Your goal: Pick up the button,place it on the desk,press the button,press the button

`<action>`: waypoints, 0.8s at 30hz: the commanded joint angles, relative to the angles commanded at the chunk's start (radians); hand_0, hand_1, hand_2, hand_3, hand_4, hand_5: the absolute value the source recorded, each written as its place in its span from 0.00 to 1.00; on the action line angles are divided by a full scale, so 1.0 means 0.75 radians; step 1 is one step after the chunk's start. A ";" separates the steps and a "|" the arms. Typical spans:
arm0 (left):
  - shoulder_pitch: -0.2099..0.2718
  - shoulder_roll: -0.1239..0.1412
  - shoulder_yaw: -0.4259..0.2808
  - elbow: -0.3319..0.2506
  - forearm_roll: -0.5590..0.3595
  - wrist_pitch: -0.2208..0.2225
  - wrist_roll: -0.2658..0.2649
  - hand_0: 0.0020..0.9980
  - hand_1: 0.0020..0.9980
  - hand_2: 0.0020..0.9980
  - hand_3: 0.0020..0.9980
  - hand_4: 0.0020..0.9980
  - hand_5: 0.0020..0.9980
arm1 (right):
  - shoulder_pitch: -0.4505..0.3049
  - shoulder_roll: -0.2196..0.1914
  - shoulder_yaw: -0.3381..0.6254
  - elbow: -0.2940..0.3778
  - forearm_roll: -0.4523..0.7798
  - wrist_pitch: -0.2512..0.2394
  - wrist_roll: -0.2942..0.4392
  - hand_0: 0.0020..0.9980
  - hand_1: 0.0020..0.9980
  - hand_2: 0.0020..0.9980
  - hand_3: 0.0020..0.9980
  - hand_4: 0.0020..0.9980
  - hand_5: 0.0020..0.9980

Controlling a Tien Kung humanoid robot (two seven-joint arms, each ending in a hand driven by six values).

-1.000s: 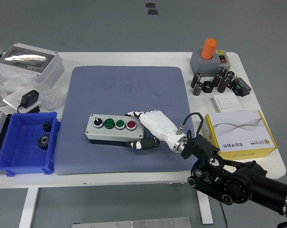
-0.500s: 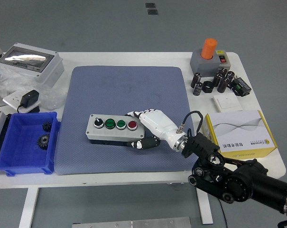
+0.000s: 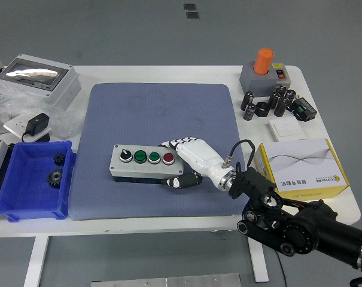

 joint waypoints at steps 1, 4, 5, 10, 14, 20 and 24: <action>0.000 0.000 0.000 0.000 0.000 0.000 -0.001 0.69 0.66 0.65 0.77 0.64 0.86 | 0.000 0.000 0.001 0.001 -0.003 0.001 -0.002 0.88 0.86 0.90 0.99 0.67 0.03; 0.000 0.000 0.000 0.000 -0.001 0.001 -0.004 0.69 0.66 0.65 0.77 0.64 0.86 | 0.000 -0.001 0.005 0.008 -0.012 0.007 -0.009 0.88 0.86 0.90 0.99 0.67 0.03; 0.000 0.000 -0.001 0.000 -0.001 0.001 -0.005 0.69 0.66 0.65 0.77 0.64 0.86 | 0.000 -0.002 0.007 0.011 -0.014 0.009 -0.011 0.88 0.86 0.90 0.99 0.67 0.03; 0.000 0.000 -0.002 0.000 0.000 0.002 -0.008 0.69 0.66 0.64 0.77 0.63 0.87 | -0.001 -0.004 0.011 0.018 -0.012 0.020 -0.014 0.92 0.89 1.00 1.00 0.75 0.04; 0.001 -0.001 -0.002 0.001 0.002 0.002 -0.010 0.68 0.66 0.64 0.77 0.63 0.88 | -0.002 -0.006 0.016 0.022 -0.001 0.032 -0.010 0.94 0.91 1.00 1.00 0.86 0.09; 0.003 -0.002 -0.002 0.004 0.004 0.001 -0.014 0.68 0.65 0.64 0.77 0.63 0.88 | -0.015 -0.038 0.040 0.091 0.039 0.081 -0.011 0.94 0.91 1.00 1.00 0.87 0.12; 0.006 -0.003 -0.002 0.003 0.003 0.000 -0.014 0.68 0.65 0.64 0.77 0.63 0.88 | -0.038 -0.109 0.120 0.210 0.121 0.181 -0.001 0.94 0.91 1.00 1.00 0.87 0.12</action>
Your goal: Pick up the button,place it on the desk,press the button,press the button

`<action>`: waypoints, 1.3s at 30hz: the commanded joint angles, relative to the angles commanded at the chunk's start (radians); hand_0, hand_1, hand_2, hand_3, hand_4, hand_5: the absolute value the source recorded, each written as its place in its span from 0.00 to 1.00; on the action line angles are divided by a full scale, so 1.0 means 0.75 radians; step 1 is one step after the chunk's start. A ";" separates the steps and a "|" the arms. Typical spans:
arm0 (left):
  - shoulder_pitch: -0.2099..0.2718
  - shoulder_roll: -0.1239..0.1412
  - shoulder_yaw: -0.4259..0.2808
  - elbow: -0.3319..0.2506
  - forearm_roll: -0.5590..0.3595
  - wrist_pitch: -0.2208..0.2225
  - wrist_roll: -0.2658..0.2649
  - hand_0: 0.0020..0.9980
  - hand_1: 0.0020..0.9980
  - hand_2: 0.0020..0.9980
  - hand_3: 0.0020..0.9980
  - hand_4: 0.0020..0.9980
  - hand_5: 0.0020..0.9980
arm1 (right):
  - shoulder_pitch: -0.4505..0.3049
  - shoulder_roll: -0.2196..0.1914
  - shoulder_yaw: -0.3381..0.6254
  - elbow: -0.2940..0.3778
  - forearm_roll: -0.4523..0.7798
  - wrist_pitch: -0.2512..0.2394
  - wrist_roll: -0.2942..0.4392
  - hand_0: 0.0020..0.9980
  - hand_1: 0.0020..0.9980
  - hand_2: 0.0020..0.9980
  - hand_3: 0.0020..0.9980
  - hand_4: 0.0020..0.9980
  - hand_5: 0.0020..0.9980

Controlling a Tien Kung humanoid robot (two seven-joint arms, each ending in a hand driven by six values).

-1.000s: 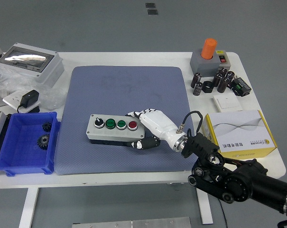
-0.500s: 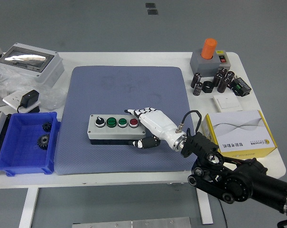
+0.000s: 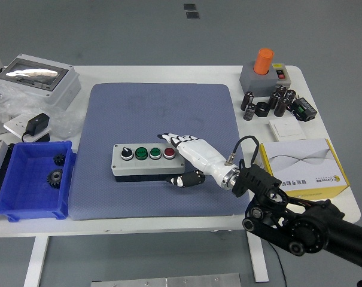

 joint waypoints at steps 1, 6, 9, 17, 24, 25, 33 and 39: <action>0.001 0.000 0.000 0.000 0.000 0.000 0.000 0.68 0.65 0.63 0.77 0.62 0.88 | -0.008 -0.023 0.026 0.037 0.026 0.032 0.002 0.94 0.92 1.00 1.00 0.88 0.14; 0.006 0.001 -0.001 0.000 0.003 -0.002 0.001 0.68 0.65 0.63 0.77 0.62 0.88 | -0.060 -0.136 0.163 0.221 0.158 0.198 0.000 0.94 0.92 1.00 1.00 0.88 0.14; 0.009 0.000 -0.001 0.000 0.002 -0.002 0.000 0.68 0.65 0.63 0.76 0.60 0.91 | -0.096 -0.207 0.257 0.332 0.243 0.275 0.003 0.95 0.93 1.00 1.00 0.90 0.16; 0.012 0.002 -0.002 -0.004 0.001 0.000 0.008 0.68 0.65 0.63 0.76 0.60 0.91 | -0.017 -0.301 0.254 0.493 0.053 0.178 -0.191 0.98 0.96 1.00 1.00 0.89 0.20; 0.011 0.002 0.001 -0.006 -0.004 0.001 0.012 0.68 0.65 0.63 0.76 0.60 0.91 | 0.066 -0.273 0.154 0.498 -0.084 0.421 -0.430 0.58 0.64 0.70 0.97 0.61 0.20; 0.011 0.002 0.002 -0.007 -0.005 0.001 0.013 0.68 0.65 0.63 0.76 0.60 0.91 | 0.077 -0.268 0.149 0.501 -0.092 0.446 -0.455 0.18 0.20 0.29 0.80 0.29 0.10; 0.009 0.003 0.005 -0.008 -0.009 0.003 0.016 0.68 0.65 0.63 0.76 0.60 0.91 | 0.133 -0.220 0.084 0.489 -0.120 0.507 -0.540 0.13 0.13 0.21 0.82 0.26 0.06; 0.010 0.001 0.007 -0.009 -0.011 0.003 0.018 0.68 0.65 0.63 0.76 0.60 0.91 | 0.132 -0.193 0.048 0.466 -0.115 0.486 -0.539 0.12 0.12 0.20 0.84 0.21 0.01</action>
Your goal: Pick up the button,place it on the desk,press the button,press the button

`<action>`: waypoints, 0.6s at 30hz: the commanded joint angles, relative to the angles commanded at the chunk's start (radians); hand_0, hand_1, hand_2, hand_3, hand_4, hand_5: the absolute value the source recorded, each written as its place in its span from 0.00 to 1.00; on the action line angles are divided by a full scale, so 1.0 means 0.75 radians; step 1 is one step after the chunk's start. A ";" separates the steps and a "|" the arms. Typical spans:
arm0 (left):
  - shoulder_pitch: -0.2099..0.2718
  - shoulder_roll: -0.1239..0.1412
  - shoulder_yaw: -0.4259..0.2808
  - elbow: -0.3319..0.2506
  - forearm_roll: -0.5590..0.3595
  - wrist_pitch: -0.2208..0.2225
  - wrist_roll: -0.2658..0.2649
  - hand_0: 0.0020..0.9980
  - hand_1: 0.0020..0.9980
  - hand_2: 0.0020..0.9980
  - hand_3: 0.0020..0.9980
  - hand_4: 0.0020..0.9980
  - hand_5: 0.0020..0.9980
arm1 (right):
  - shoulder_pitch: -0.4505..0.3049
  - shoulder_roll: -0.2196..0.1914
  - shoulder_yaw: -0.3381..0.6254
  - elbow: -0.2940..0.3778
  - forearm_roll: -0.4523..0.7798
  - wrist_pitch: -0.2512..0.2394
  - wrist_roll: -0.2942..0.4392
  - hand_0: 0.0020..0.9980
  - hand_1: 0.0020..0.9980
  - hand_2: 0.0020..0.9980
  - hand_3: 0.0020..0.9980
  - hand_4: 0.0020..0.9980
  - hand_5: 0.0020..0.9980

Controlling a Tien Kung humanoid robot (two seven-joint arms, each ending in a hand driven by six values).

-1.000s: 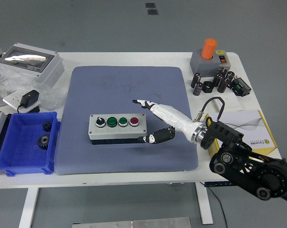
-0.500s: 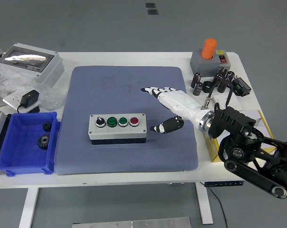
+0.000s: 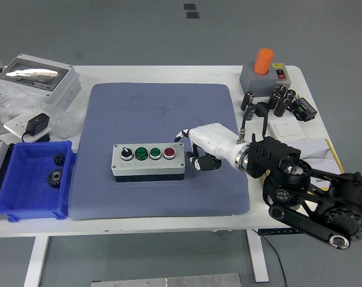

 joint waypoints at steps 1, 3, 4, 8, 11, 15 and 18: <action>0.000 0.000 -0.001 0.000 0.001 0.000 0.000 0.68 0.65 0.63 0.76 0.60 0.91 | 0.000 0.003 -0.004 -0.003 0.001 -0.004 0.001 0.12 0.12 0.20 0.84 0.21 0.01; -0.001 0.000 -0.001 0.000 0.002 0.000 0.000 0.68 0.65 0.63 0.76 0.60 0.91 | -0.001 0.009 -0.009 -0.009 0.003 -0.010 0.004 0.12 0.12 0.20 0.84 0.21 0.01; -0.001 0.000 -0.002 0.000 0.002 0.000 0.000 0.68 0.65 0.63 0.76 0.61 0.91 | -0.001 0.012 -0.012 -0.013 0.003 -0.013 0.004 0.11 0.12 0.20 0.84 0.21 0.01; -0.002 0.000 -0.004 0.001 0.005 0.000 -0.002 0.68 0.65 0.63 0.76 0.61 0.91 | -0.003 0.020 -0.018 -0.022 0.004 -0.023 0.008 0.11 0.12 0.20 0.84 0.21 0.01; -0.002 -0.001 -0.004 0.001 0.005 0.000 -0.003 0.68 0.65 0.63 0.76 0.61 0.91 | -0.006 0.022 -0.023 -0.024 0.006 -0.027 0.011 0.11 0.12 0.20 0.83 0.20 0.02; -0.001 -0.002 -0.004 0.001 0.005 0.000 -0.003 0.68 0.65 0.63 0.76 0.61 0.91 | -0.013 0.018 -0.025 -0.020 0.008 -0.031 0.025 0.11 0.12 0.20 0.83 0.20 0.02; 0.001 -0.004 -0.003 0.000 0.003 0.001 -0.002 0.68 0.65 0.63 0.76 0.61 0.91 | -0.021 0.011 -0.025 -0.008 0.017 -0.036 0.051 0.11 0.12 0.19 0.83 0.20 0.02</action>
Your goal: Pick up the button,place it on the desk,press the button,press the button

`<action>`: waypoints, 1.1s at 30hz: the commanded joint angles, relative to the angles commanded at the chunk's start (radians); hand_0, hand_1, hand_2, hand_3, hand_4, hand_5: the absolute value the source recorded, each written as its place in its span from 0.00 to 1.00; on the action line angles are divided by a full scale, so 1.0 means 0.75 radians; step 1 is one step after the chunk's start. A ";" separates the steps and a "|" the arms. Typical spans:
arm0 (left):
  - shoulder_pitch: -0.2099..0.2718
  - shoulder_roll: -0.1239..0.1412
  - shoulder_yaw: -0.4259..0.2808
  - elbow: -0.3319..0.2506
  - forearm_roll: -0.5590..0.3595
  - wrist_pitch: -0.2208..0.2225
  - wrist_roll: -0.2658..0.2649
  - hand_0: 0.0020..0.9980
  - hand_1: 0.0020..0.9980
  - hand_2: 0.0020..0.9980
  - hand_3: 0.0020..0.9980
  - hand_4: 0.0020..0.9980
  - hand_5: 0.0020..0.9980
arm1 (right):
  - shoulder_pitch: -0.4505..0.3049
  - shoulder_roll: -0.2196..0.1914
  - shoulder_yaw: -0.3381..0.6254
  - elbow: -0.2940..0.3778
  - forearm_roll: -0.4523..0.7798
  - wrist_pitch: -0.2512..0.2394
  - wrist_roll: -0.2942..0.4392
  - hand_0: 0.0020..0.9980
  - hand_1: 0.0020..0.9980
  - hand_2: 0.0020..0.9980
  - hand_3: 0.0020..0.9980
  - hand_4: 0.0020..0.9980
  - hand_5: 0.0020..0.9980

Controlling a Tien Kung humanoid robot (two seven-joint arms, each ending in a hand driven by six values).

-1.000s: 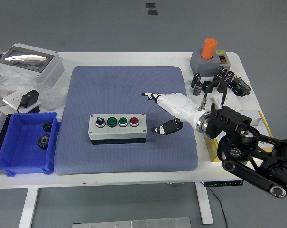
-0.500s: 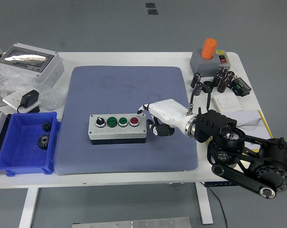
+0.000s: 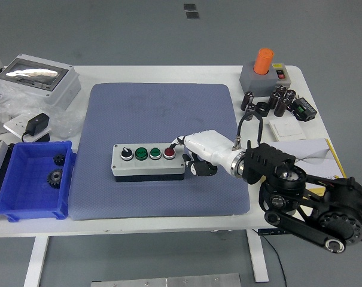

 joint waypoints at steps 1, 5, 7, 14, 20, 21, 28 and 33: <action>0.000 0.000 0.000 0.000 0.000 0.000 0.000 0.68 0.65 0.63 0.76 0.61 0.91 | -0.001 -0.001 -0.002 0.001 0.002 -0.001 0.005 0.11 0.12 0.19 0.83 0.20 0.02; -0.002 -0.001 -0.001 0.001 0.001 0.000 -0.001 0.68 0.65 0.63 0.76 0.61 0.91 | -0.001 0.004 -0.020 -0.003 0.006 0.002 0.008 0.11 0.12 0.19 0.82 0.20 0.02; -0.004 0.000 -0.003 0.001 0.004 -0.001 -0.001 0.68 0.65 0.63 0.76 0.61 0.91 | 0.004 0.012 -0.036 -0.011 0.005 0.004 -0.002 0.11 0.12 0.19 0.82 0.20 0.02; -0.005 0.001 -0.003 0.002 0.006 -0.002 -0.004 0.68 0.65 0.63 0.76 0.61 0.91 | 0.004 0.035 -0.070 -0.062 0.012 0.025 -0.036 0.11 0.12 0.19 0.81 0.20 0.02; -0.001 0.000 0.000 0.004 0.003 -0.002 -0.007 0.68 0.65 0.63 0.76 0.61 0.92 | -0.010 0.020 0.009 -0.028 0.069 0.014 0.045 0.11 0.12 0.19 0.80 0.19 0.02; 0.000 -0.001 0.000 0.004 0.003 -0.002 -0.007 0.68 0.65 0.63 0.76 0.61 0.92 | -0.019 0.010 0.049 0.002 0.107 0.010 0.082 0.11 0.12 0.19 0.80 0.19 0.02; 0.000 0.001 -0.008 0.004 0.015 -0.004 -0.008 0.68 0.65 0.63 0.76 0.61 0.92 | -0.111 -0.025 0.274 0.104 0.259 -0.129 0.269 0.12 0.11 0.18 0.77 0.21 0.02; 0.002 0.005 -0.009 0.003 0.018 -0.004 -0.006 0.68 0.65 0.63 0.76 0.61 0.92 | -0.238 -0.025 0.445 0.076 0.198 -0.300 0.357 0.12 0.11 0.18 0.77 0.21 0.02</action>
